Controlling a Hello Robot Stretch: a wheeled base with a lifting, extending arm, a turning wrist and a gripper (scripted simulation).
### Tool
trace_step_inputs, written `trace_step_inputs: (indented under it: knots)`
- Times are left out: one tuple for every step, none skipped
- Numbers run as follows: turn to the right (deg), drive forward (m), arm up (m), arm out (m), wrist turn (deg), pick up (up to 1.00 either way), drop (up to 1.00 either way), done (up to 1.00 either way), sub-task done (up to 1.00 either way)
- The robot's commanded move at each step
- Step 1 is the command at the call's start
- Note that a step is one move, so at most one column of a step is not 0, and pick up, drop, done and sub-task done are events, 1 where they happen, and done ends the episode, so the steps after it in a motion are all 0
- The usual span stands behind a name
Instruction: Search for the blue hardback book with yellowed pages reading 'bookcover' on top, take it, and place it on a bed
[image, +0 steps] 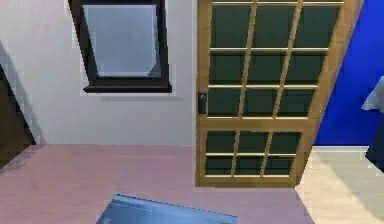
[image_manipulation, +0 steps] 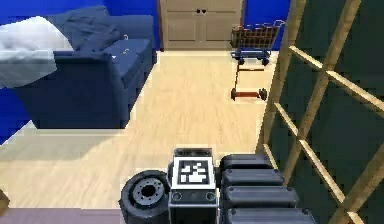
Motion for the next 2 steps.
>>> trace_step_inputs:
  knots:
    - [-45.0,0.00,0.00,0.00,0.0,0.00,0.00,0.00,0.00]
    - [-39.0,0.00,0.00,0.00,0.0,0.00,0.00,0.00,0.00]
